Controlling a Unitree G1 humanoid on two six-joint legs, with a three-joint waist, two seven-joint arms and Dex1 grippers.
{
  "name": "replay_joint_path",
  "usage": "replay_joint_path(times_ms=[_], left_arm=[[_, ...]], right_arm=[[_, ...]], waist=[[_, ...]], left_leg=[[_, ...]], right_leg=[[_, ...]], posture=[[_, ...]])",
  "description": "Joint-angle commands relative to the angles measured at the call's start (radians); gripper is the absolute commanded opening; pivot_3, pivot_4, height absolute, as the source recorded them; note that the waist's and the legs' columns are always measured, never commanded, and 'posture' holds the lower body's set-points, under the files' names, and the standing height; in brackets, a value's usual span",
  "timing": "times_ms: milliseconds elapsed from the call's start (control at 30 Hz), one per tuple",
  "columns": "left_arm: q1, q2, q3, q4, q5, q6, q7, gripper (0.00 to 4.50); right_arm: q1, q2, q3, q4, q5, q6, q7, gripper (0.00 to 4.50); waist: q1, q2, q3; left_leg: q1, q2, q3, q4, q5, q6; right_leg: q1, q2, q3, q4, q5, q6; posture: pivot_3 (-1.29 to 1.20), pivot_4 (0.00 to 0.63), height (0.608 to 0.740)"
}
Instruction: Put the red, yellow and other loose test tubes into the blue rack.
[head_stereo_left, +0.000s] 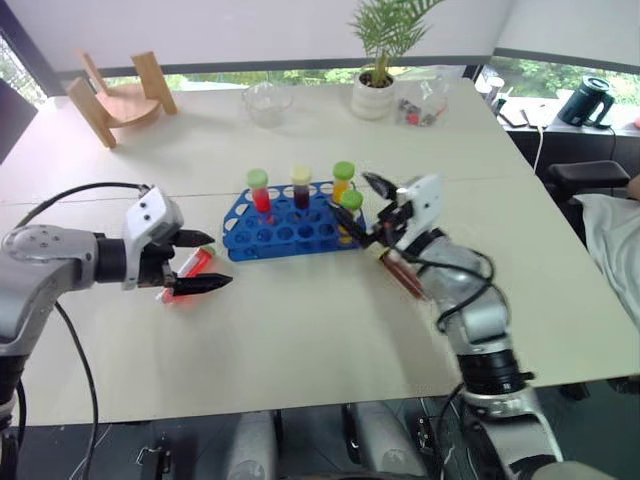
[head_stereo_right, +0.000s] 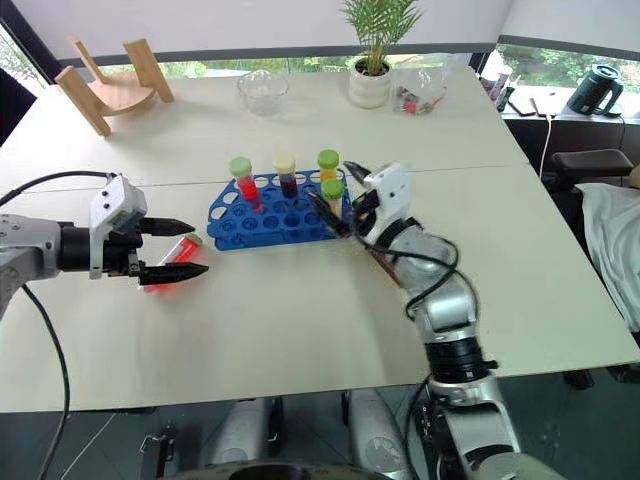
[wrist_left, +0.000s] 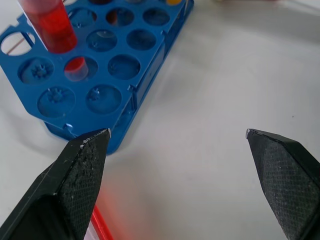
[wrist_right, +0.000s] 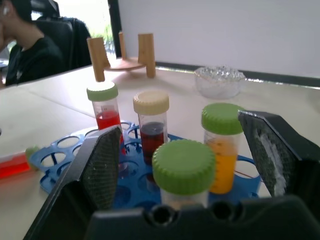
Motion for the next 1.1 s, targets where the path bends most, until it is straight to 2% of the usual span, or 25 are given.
replay_joint_path(times_ms=[33, 133, 200, 300, 433, 633, 733, 800, 833, 900, 1100], left_arm=[[-0.011, 0.033, 0.019, -0.058, -0.036, 0.004, -0.064, 4.50], [0.018, 0.078, -0.010, -0.113, -0.006, -0.032, -0.127, 4.50], [0.023, 0.098, -0.034, -0.155, 0.014, -0.047, -0.141, 4.50], [0.047, 0.107, -0.091, -0.203, 0.090, -0.085, -0.113, 4.50], [0.122, 0.055, -0.116, -0.270, 0.098, -0.067, -0.047, 4.50], [0.173, -0.009, -0.110, -0.345, 0.084, -0.022, 0.047, 4.50], [0.169, -0.036, -0.123, -0.356, 0.092, -0.008, 0.078, 4.50], [0.176, -0.046, -0.128, -0.360, 0.092, -0.009, 0.083, 4.50], [0.178, -0.050, -0.131, -0.361, 0.094, -0.010, 0.087, 4.50], [0.175, -0.060, -0.139, -0.355, 0.098, -0.014, 0.092, 4.50], [0.128, -0.106, -0.183, -0.314, 0.122, -0.035, 0.103, 4.50]], right_arm=[[-0.028, -0.233, -0.045, -0.140, 0.194, 0.268, 0.241, 4.22], [-0.058, -0.460, 0.040, -0.153, 0.244, 0.481, 0.391, 4.22], [-0.117, -0.522, 0.111, -0.109, 0.236, 0.606, 0.407, 4.22], [-0.226, -0.545, 0.222, -0.025, 0.204, 0.744, 0.422, 4.22], [-0.316, -0.498, 0.323, 0.092, 0.133, 0.759, 0.403, 4.22], [-0.356, -0.474, 0.439, 0.232, 0.019, 0.703, 0.418, 4.22], [-0.365, -0.485, 0.482, 0.266, -0.035, 0.647, 0.448, 3.33], [-0.373, -0.506, 0.512, 0.277, -0.070, 0.603, 0.495, 2.32], [-0.377, -0.518, 0.525, 0.284, -0.092, 0.576, 0.518, 1.67], [-0.390, -0.537, 0.549, 0.311, -0.135, 0.525, 0.563, 0.86], [-0.415, -0.559, 0.584, 0.380, -0.221, 0.416, 0.687, 0.83]], waist=[[0.008, 0.000, 0.000], [0.011, 0.000, 0.000], [0.006, 0.000, 0.000], [-0.003, 0.000, 0.000], [-0.005, 0.000, 0.000], [0.008, -0.001, 0.000], [0.009, -0.001, 0.000], [0.011, -0.001, 0.000], [0.012, -0.001, 0.000], [0.012, -0.001, 0.000], [0.018, -0.001, 0.000]], left_leg=[[0.000, 0.000, 0.000, 0.000, 0.000, 0.000], [0.000, 0.000, 0.000, -0.001, 0.000, 0.001], [0.002, 0.001, 0.000, -0.001, -0.001, 0.002], [0.003, 0.001, 0.002, 0.000, -0.001, 0.002], [0.002, 0.001, 0.002, 0.000, -0.001, 0.002], [0.001, 0.000, 0.002, 0.000, -0.002, 0.003], [0.001, 0.001, 0.002, 0.002, -0.002, 0.003], [0.001, 0.001, 0.002, 0.002, -0.002, 0.003], [0.001, 0.001, 0.002, 0.002, -0.002, 0.003], [0.001, 0.000, 0.002, 0.002, -0.002, 0.003], [0.001, 0.000, 0.002, 0.001, -0.002, 0.003]], right_leg=[[0.000, 0.000, 0.000, 0.000, 0.000, 0.000], [0.000, 0.000, 0.000, -0.001, -0.001, -0.001], [0.000, 0.001, 0.000, -0.001, -0.001, -0.002], [0.000, 0.001, 0.001, 0.000, -0.001, -0.002], [0.000, 0.001, 0.001, 0.000, -0.001, -0.002], [0.000, 0.000, 0.001, 0.000, -0.002, -0.001], [0.000, 0.000, 0.001, 0.000, -0.001, -0.001], [0.000, 0.000, 0.001, 0.000, -0.001, -0.001], [0.000, 0.000, 0.001, 0.000, -0.001, -0.001], [0.001, 0.000, 0.001, 0.000, -0.001, -0.001], [0.001, 0.000, 0.001, 0.000, -0.001, -0.001]], posture=[[0.00, 0.150, 0.740], [0.00, 0.150, 0.740], [0.00, 0.150, 0.740], [0.00, 0.150, 0.740], [0.00, 0.150, 0.740], [0.00, 0.150, 0.740], [0.00, 0.150, 0.740], [0.00, 0.150, 0.740], [0.00, 0.150, 0.740], [0.00, 0.150, 0.740], [0.00, 0.150, 0.740]])
